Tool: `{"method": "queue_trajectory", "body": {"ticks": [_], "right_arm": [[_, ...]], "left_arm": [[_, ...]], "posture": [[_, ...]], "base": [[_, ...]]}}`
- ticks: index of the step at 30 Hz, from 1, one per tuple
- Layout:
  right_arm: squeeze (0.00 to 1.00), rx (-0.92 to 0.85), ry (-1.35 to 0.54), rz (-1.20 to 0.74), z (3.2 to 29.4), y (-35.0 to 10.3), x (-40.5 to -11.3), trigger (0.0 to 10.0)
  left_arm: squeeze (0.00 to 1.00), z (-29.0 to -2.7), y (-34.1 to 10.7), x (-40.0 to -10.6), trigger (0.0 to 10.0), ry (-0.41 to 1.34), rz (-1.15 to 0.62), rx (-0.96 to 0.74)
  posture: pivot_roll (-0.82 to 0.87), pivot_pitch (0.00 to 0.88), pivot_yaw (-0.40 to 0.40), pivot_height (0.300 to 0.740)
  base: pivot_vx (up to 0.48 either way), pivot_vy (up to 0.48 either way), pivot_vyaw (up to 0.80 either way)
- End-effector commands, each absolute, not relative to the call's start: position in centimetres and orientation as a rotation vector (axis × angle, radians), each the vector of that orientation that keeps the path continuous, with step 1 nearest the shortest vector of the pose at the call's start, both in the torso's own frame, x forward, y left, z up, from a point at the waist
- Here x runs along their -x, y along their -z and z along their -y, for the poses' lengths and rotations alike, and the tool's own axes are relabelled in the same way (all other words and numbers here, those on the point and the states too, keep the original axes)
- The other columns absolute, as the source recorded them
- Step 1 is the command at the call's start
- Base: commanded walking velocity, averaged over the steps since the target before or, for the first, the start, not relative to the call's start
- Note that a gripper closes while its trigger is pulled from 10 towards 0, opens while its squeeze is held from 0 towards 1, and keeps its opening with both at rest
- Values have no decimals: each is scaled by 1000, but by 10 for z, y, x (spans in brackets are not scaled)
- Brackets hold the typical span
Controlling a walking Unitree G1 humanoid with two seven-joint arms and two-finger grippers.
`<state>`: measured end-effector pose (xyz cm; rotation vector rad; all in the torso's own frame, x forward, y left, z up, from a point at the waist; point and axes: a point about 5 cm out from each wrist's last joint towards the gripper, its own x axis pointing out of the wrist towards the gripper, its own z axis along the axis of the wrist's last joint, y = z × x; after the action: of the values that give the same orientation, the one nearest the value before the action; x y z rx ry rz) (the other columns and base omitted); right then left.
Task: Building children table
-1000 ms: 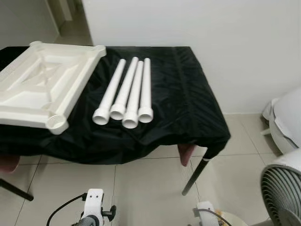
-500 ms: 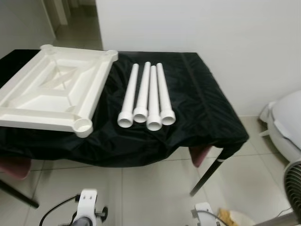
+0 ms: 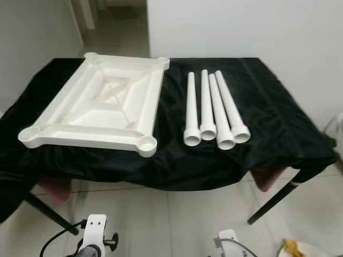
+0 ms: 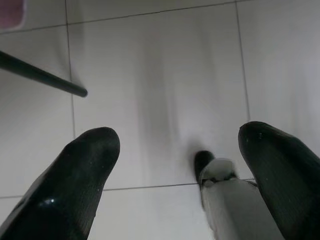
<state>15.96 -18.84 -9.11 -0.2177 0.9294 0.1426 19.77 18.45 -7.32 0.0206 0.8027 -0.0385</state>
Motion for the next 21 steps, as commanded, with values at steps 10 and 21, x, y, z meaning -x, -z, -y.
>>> {"method": "queue_trajectory", "body": {"ticks": [10,21], "right_arm": [[0,220,-159,-951,184,93,-157,10000],[0,210,-147,-902,188,87,-171,10000]], "left_arm": [[0,-192,74,-194,10000,37,-811,-55],[0,-203,64,-205,10000,96,-748,-108]], "posture": [[-21,0,28,740],[-13,0,30,740]], "base": [[0,165,0],[0,0,0]]}}
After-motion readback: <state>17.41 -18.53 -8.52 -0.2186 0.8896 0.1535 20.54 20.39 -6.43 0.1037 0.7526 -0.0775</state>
